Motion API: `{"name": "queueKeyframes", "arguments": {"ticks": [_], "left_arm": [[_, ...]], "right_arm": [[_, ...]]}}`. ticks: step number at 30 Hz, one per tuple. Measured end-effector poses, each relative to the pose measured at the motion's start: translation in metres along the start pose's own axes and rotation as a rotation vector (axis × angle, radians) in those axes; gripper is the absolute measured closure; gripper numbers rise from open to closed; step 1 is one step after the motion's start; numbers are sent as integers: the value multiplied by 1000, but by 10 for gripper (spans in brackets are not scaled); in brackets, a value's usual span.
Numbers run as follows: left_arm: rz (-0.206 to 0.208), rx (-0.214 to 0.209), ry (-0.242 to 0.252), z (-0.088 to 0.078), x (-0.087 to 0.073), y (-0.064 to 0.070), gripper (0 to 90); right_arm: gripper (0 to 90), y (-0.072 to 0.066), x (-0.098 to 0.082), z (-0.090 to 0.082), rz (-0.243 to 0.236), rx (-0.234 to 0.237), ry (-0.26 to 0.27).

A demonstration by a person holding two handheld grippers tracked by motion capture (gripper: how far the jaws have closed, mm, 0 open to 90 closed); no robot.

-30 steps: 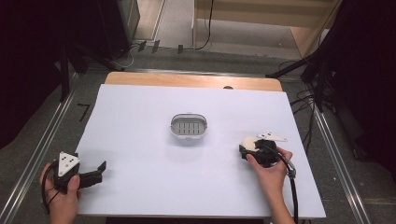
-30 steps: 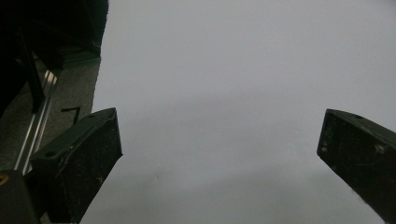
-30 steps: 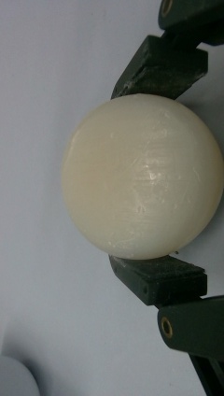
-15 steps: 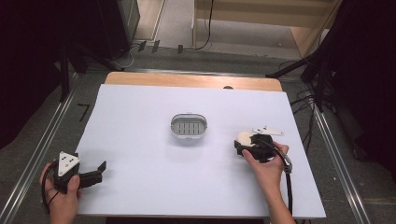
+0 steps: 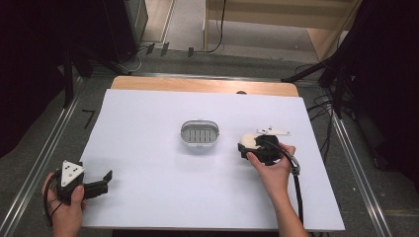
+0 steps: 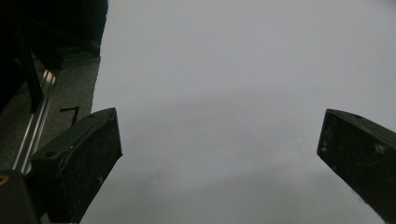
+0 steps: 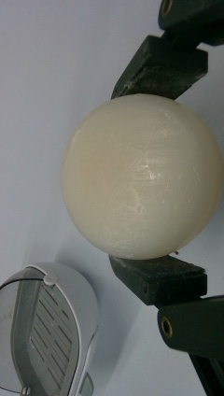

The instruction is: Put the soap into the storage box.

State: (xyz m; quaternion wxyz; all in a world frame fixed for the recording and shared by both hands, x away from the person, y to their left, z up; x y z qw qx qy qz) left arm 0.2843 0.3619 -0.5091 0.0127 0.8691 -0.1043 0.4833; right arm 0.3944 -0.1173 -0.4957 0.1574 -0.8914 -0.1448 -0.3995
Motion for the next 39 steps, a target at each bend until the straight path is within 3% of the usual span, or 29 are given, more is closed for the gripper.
{"name": "queueKeyframes", "arguments": {"ticks": [39], "left_arm": [[-1, -1, 2, 0, 0, 0, 4]], "right_arm": [[248, -52, 37, 18, -59, 74, 10]]}}
Point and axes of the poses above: each handheld gripper's, and its own axes: z roughly forward along the jaws, x roughly out of its top, y roughly to its right, the point moved 8 cm from there along z, roughly forward along the jaws, and after that the axes turned 2 degrees about y, right-handed, at the moved point
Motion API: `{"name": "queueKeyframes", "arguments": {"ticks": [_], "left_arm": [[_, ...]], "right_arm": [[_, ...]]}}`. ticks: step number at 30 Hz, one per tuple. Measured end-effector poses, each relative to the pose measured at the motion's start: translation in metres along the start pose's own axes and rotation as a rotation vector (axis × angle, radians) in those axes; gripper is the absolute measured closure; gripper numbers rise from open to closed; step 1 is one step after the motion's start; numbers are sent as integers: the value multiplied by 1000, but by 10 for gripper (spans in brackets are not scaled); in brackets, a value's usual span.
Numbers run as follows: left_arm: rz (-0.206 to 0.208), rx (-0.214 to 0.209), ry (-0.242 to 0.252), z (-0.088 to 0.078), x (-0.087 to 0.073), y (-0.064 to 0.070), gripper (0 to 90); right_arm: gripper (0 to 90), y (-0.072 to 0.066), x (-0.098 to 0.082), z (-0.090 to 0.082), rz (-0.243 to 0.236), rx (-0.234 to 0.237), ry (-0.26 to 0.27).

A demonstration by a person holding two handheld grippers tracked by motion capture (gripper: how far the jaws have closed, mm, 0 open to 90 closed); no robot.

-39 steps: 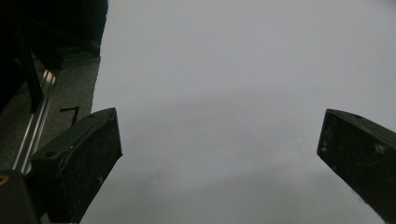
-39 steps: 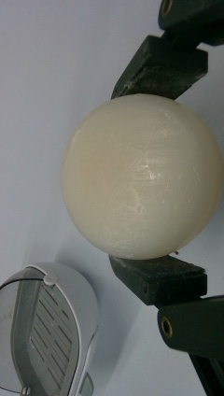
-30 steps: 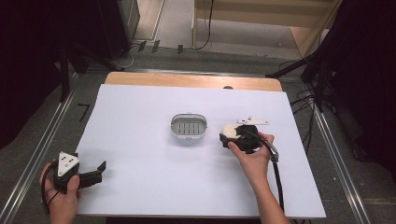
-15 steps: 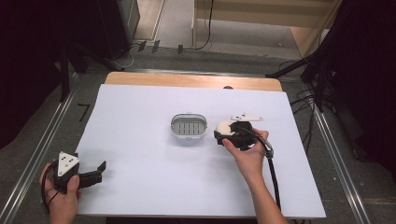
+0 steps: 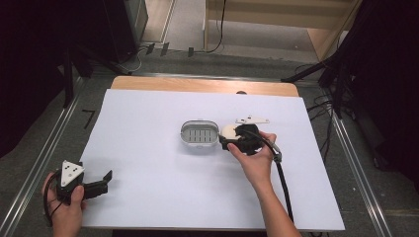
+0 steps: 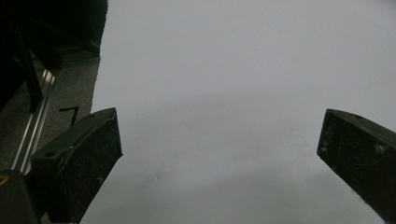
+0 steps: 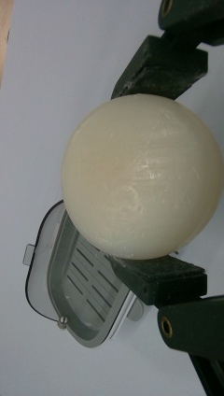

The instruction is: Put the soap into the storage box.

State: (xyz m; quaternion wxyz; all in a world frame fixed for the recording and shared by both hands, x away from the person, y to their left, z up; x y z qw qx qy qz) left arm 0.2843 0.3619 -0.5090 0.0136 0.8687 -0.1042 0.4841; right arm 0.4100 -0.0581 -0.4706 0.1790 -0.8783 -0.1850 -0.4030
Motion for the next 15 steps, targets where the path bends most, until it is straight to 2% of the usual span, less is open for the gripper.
{"name": "queueKeyframes", "arguments": {"ticks": [15], "left_arm": [[-1, -3, -1, 0, 0, 0, 4]], "right_arm": [[248, -14, 11, 9, -4, 30, 6]]}}
Point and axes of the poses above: each handheld gripper's, and its own axes: z roughly forward along the jaws, x roughly out of its top, y roughly to its right, the point moved 8 cm from there along z, roughly forward along the jaws, and after that the axes turned 2 degrees about y, right-handed, at the moved point
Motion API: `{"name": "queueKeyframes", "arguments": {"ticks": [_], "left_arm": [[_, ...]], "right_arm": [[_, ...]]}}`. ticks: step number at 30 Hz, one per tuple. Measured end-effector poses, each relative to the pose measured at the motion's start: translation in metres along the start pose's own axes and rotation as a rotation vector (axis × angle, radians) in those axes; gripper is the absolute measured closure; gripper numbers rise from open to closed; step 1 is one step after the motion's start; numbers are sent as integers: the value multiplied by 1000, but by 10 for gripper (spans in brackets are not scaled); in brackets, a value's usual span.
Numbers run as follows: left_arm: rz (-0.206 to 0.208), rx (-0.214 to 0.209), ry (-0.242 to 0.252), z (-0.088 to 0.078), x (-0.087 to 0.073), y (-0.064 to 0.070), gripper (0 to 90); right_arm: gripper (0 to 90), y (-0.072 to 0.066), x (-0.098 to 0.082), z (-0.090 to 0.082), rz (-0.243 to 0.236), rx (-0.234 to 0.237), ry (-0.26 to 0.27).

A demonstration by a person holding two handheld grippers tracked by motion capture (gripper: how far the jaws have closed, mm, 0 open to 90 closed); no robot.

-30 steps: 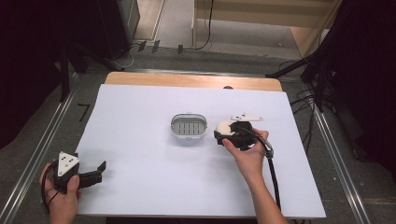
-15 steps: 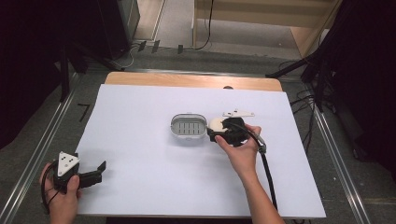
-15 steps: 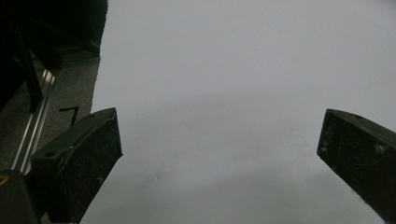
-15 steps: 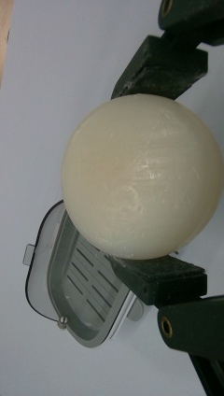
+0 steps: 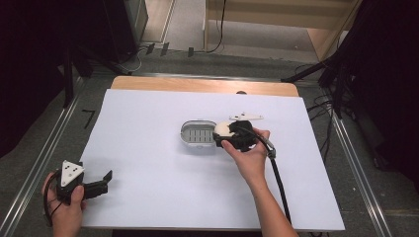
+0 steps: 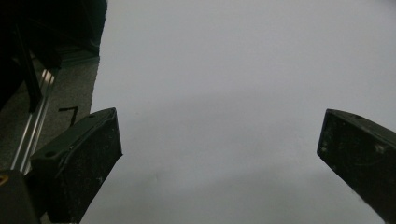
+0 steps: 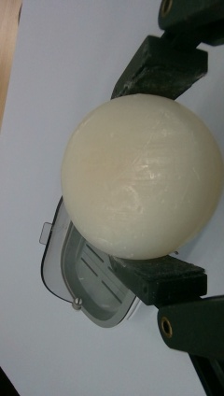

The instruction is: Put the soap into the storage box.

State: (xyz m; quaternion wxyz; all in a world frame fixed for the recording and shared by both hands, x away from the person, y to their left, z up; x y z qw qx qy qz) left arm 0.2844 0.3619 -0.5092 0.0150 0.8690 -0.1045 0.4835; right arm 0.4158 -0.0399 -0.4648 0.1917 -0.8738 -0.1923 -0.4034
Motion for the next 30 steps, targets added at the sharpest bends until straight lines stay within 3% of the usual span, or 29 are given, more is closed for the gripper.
{"name": "queueKeyframes", "arguments": {"ticks": [23, 30], "left_arm": [[-2, -2, -3, 0, 0, 0, 4], [-4, -4, -5, 0, 0, 0, 4]], "right_arm": [[248, -34, 10, 26, -21, 42, -3], [248, -39, 11, 33, -11, 46, -10]]}}
Point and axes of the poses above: each handheld gripper's, and its own axes: z roughly forward along the jaws, x roughly out of its top, y roughly to its right, the point moved 8 cm from there along z, roughly forward along the jaws, and after that the axes turned 2 degrees about y, right-handed, at the moved point
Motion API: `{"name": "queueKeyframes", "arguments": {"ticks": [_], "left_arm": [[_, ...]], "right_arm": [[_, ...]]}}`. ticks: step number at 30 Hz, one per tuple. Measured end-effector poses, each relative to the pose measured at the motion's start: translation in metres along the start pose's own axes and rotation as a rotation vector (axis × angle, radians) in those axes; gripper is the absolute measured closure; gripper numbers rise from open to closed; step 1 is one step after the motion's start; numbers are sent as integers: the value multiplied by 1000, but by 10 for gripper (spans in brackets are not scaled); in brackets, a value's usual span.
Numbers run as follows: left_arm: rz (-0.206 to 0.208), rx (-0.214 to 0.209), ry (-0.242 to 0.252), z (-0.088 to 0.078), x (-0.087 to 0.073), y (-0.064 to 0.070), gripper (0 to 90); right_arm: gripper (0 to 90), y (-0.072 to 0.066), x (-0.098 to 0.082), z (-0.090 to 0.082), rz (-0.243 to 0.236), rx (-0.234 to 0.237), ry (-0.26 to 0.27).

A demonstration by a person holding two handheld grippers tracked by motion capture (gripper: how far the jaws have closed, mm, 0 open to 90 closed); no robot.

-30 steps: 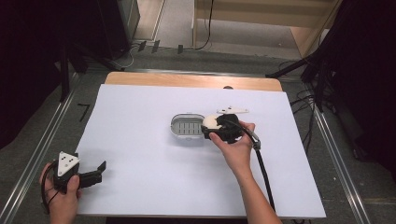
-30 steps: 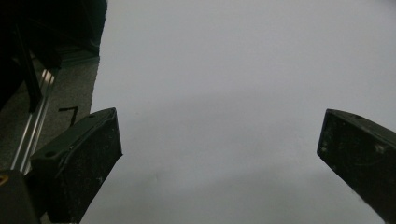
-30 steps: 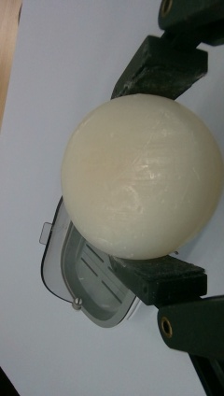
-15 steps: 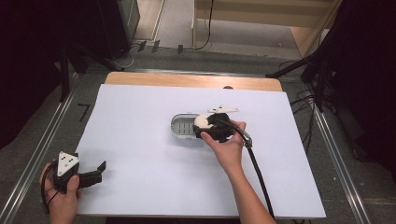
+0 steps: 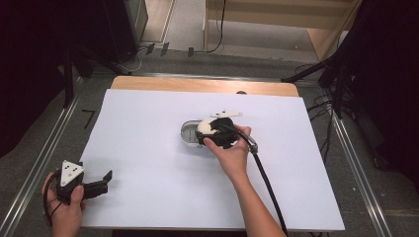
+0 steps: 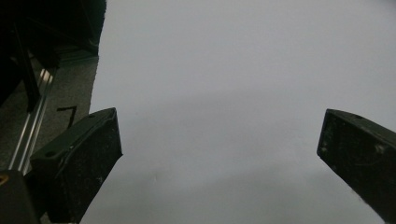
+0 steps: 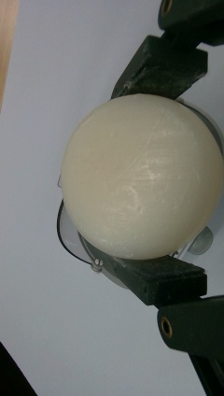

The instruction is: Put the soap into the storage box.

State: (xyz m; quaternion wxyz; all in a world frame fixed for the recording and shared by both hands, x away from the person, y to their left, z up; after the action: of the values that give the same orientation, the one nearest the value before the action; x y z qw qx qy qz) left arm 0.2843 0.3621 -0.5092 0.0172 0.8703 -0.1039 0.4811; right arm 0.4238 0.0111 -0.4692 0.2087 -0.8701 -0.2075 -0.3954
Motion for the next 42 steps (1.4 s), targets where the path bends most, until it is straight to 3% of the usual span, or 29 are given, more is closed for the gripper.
{"name": "queueKeyframes", "arguments": {"ticks": [20, 42], "left_arm": [[-2, -2, 2, 0, 0, 0, 4], [1, -4, -1, 0, 0, 0, 4]], "right_arm": [[247, -6, -2, 23, 0, -15, -35], [245, -4, -9, 33, 34, -21, -71]]}}
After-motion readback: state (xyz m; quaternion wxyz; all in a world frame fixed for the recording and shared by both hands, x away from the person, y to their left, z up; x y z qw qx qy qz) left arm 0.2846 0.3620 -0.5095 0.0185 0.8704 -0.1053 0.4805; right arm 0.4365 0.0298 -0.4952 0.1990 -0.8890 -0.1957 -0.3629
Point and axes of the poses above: each handheld gripper's, and its own axes: z roughly forward along the jaws, x roughly out of its top, y roughly to its right, the point moved 8 cm from there along z, roughly forward along the jaws, and after that the axes turned 2 degrees about y, right-handed, at the moved point
